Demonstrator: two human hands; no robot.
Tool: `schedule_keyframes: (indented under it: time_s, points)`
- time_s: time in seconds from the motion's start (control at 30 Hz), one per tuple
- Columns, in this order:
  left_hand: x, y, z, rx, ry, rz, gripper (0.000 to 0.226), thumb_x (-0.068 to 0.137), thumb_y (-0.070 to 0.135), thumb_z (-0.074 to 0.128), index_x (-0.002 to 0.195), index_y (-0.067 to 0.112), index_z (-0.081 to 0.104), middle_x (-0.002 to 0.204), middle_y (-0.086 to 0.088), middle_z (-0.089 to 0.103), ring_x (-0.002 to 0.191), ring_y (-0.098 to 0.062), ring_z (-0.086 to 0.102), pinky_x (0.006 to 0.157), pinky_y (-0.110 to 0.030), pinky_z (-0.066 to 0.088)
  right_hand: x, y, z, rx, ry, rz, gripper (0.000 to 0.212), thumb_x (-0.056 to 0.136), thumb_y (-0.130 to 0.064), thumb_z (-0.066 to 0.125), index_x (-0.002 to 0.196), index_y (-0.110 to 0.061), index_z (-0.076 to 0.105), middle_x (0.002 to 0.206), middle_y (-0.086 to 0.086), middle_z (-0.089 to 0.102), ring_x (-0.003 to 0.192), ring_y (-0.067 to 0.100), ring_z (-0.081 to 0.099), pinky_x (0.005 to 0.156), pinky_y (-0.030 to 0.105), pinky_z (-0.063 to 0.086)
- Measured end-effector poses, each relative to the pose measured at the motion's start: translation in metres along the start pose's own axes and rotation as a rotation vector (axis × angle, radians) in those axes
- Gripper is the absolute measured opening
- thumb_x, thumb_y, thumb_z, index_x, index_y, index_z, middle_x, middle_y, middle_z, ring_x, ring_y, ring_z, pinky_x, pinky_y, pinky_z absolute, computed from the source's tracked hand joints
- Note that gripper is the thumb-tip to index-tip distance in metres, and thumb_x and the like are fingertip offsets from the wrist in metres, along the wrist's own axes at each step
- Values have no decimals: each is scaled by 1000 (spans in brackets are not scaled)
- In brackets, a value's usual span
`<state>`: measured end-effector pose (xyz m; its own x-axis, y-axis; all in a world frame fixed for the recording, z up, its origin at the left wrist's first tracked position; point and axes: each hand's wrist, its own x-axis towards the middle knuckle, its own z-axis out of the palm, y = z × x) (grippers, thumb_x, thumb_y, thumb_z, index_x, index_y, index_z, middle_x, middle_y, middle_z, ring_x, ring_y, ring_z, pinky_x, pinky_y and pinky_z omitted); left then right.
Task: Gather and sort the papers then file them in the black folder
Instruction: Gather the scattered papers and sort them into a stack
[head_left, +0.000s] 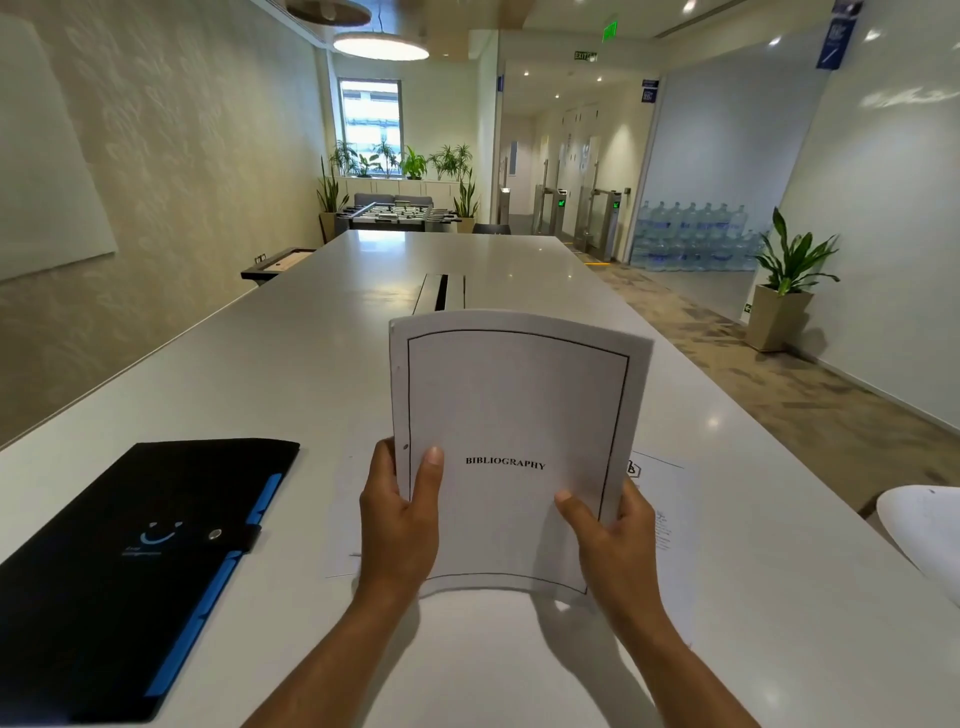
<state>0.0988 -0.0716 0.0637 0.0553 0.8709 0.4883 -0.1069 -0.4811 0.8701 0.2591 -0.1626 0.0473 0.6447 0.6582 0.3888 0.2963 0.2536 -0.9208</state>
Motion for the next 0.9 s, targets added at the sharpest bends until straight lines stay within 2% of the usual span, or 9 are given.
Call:
schedule_keyframes:
  time_s: [0.1,0.17,0.2,0.27,0.3,0.4,0.5,0.7,0.9]
  points:
    - [2,0,-2,4,-20,-48,15,91,36,57,106,37,54,99,12,70,92,-8,67,79,-29,57,3,-1,-7,-8,7,13,34,83,-2,69,111,-20,68,97,-9,74,90,7,70,75,20,54]
    - [4,-4,-4,17,2,-104,13,92,38,56,103,37,52,80,0,68,67,-21,64,60,-33,57,5,1,-15,-13,17,31,34,81,0,69,103,-26,69,90,-12,75,81,5,70,68,19,55]
    - [6,-8,-6,48,24,-117,12,92,37,56,103,36,51,73,1,65,59,-18,58,52,-26,52,7,2,-18,-16,27,52,34,80,-1,69,97,-30,69,86,-16,74,76,3,70,62,16,54]
    - [13,-21,-12,185,40,-165,18,92,33,59,106,27,49,84,6,64,77,-13,62,57,-13,46,10,4,-26,-1,67,127,34,79,-1,70,89,-33,66,77,-22,72,67,-2,68,52,10,50]
    - [17,-29,-16,277,22,-218,23,91,31,62,109,24,49,96,3,63,91,-17,62,65,-14,46,12,8,-30,21,97,175,33,78,0,70,90,-31,66,74,-22,72,65,-3,67,49,9,48]
    - [23,-53,-30,691,-70,-389,43,87,36,68,120,17,48,127,-10,51,115,-28,50,89,-39,46,15,21,-46,70,182,360,30,71,0,68,95,-17,67,67,-6,71,58,11,66,49,14,48]
    - [20,-68,-40,992,-98,-421,70,82,52,66,135,15,41,140,-13,45,128,-32,39,102,-48,37,17,36,-62,25,233,521,33,59,-8,63,92,-14,65,74,6,62,63,23,54,58,32,45]
    - [18,-83,-44,1161,-152,-439,98,73,66,66,143,9,29,143,-18,40,132,-36,35,108,-47,30,18,54,-75,-241,247,636,38,79,-1,59,117,-6,60,94,12,66,82,30,62,75,39,50]
    - [36,-79,-41,1149,-206,-519,103,67,56,79,142,8,27,137,-22,42,126,-38,38,101,-46,36,19,52,-73,-389,190,637,49,87,-2,51,136,-3,47,127,19,59,107,37,57,85,36,43]
